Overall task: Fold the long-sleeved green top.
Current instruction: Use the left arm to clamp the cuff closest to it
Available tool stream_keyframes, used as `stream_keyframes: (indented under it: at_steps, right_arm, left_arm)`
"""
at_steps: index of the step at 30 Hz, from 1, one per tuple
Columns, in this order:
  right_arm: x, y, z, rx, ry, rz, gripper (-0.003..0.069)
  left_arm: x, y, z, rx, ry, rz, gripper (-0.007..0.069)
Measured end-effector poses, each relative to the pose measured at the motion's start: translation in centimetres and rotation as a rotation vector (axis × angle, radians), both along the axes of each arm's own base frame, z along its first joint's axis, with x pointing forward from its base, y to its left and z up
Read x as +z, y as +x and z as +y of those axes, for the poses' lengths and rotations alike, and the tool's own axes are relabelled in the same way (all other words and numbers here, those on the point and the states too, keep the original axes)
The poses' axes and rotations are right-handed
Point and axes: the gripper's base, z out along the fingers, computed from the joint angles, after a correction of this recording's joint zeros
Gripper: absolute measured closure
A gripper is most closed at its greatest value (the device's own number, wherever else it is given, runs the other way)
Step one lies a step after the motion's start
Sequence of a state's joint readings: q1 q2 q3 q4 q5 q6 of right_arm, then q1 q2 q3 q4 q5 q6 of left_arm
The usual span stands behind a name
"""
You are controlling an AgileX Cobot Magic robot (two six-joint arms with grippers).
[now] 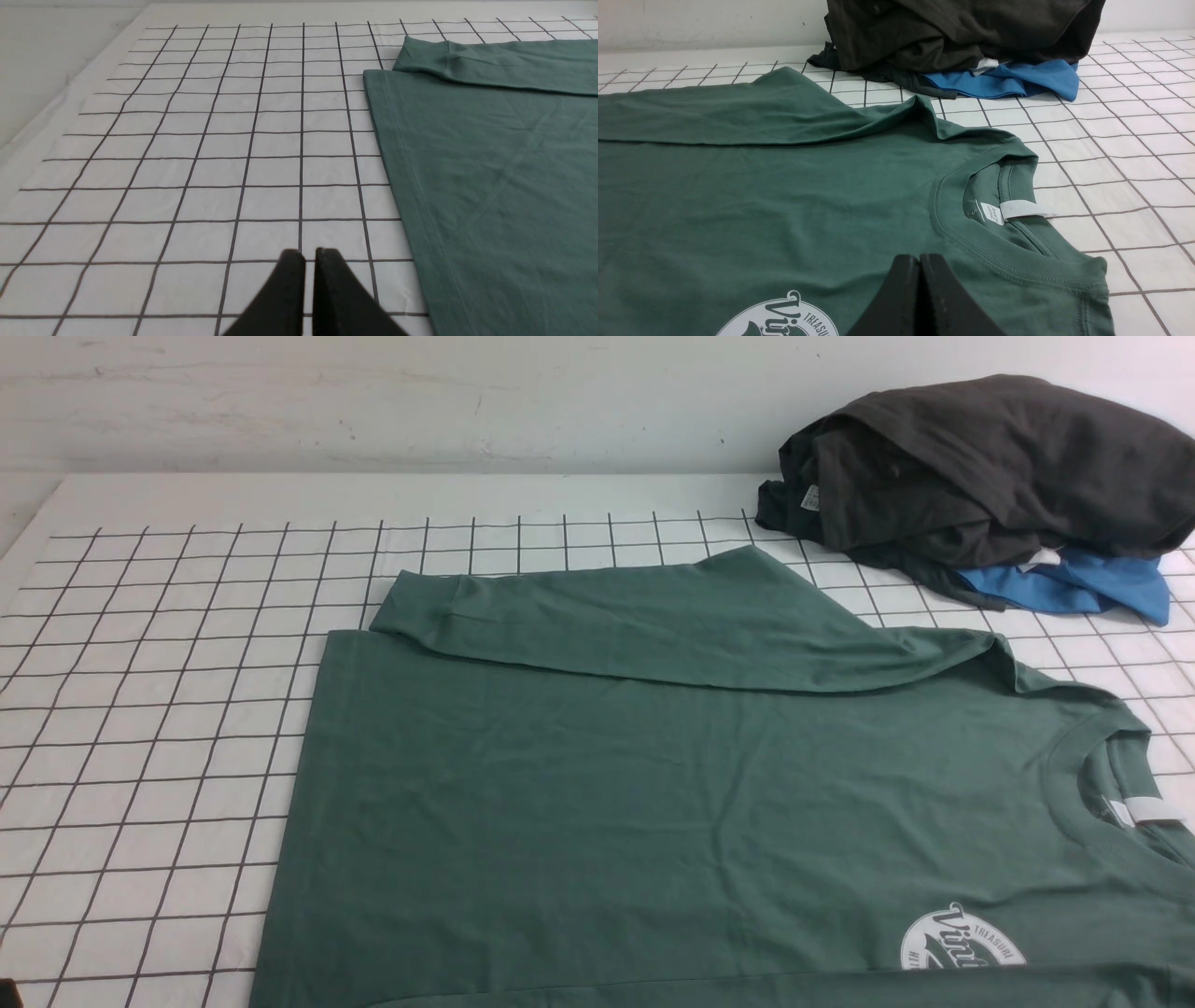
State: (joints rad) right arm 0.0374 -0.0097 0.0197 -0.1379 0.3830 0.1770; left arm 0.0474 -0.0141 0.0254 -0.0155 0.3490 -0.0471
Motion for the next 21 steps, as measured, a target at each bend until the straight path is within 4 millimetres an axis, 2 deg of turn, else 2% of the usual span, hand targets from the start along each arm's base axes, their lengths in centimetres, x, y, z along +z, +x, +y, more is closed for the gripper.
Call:
stream_keyframes:
  at_steps: [21]
  right_arm:
    - [0.01, 0.0, 0.0, -0.002, 0.009, -0.001, 0.0674]
  left_arm:
    - [0.03, 0.01, 0.05, 0.005, 0.003, -0.003, 0.0609]
